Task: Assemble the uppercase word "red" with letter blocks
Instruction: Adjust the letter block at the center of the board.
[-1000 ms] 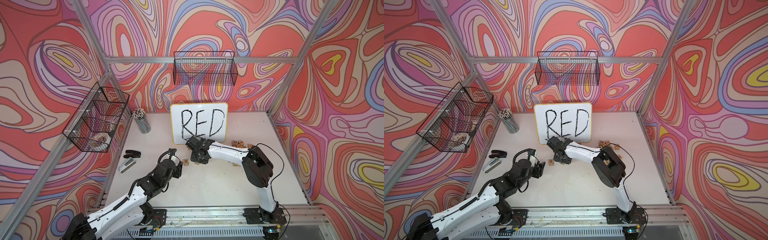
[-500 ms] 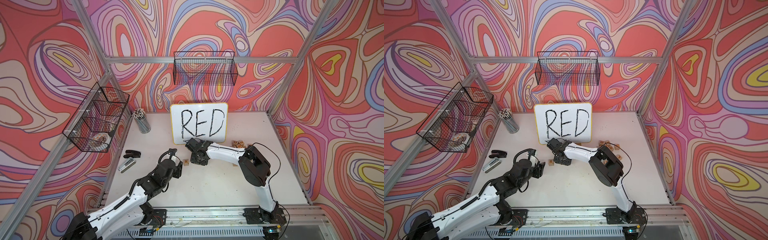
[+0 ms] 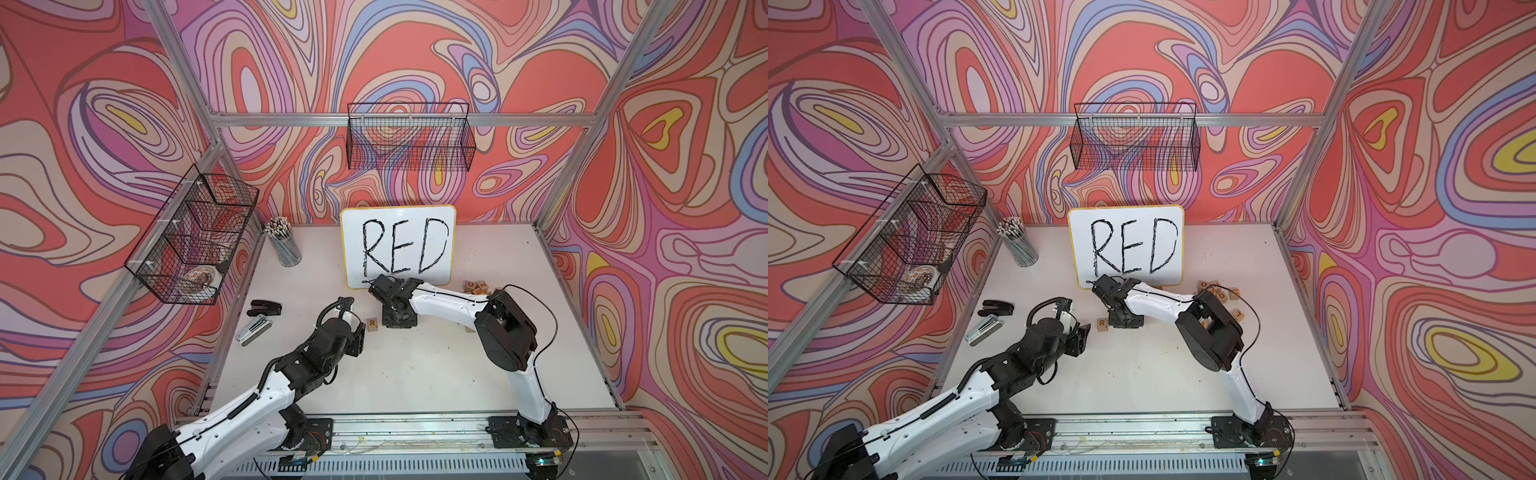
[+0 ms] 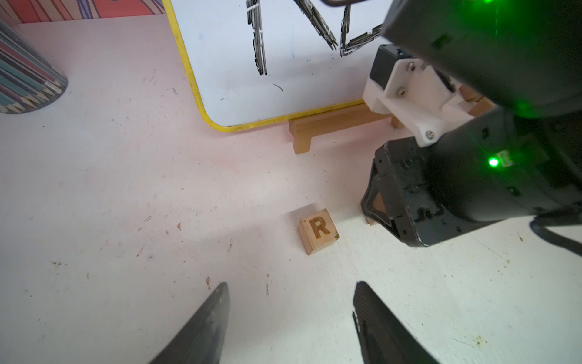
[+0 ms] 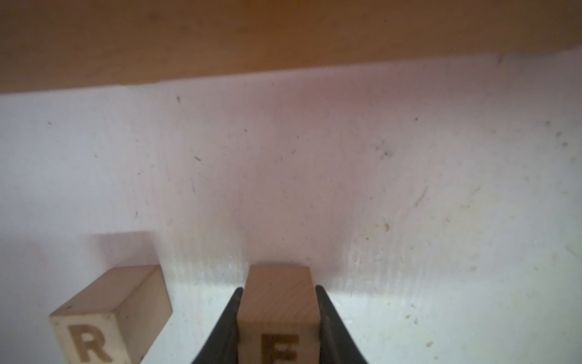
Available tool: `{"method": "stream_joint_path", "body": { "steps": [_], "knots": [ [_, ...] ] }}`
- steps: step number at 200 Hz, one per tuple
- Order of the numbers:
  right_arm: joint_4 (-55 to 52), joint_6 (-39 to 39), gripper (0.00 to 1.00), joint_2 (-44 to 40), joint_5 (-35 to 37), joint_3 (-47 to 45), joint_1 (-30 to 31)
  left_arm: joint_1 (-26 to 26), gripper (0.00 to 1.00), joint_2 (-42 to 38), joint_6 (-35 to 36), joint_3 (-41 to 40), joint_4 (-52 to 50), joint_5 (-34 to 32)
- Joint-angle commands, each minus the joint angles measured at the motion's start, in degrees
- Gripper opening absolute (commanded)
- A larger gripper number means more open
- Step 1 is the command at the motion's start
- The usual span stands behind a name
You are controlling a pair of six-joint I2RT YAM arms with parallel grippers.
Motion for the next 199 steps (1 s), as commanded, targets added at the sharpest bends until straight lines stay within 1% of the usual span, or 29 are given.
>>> {"method": "stream_joint_path", "body": {
  "steps": [1, 43, 95, 199],
  "knots": [
    [-5.76, -6.36, 0.26, 0.89, 3.35, 3.29, 0.29, 0.39, 0.65, 0.04, 0.24, 0.18, -0.16, -1.04],
    [-6.24, -7.12, 0.27, 2.54, 1.35, 5.12, 0.29, 0.43, 0.65, 0.75, 0.46, 0.62, -0.17, -0.99],
    [-3.28, -4.58, 0.28, 2.44, -1.24, 3.22, 0.32, 0.39, 0.65, 0.45, 0.46, 0.60, -0.44, -1.14],
    [-1.58, -0.50, 0.31, 2.92, -2.69, 1.23, 0.36, 0.48, 0.65, 0.49, 0.62, 0.80, -0.31, -1.14]
  ]
}}
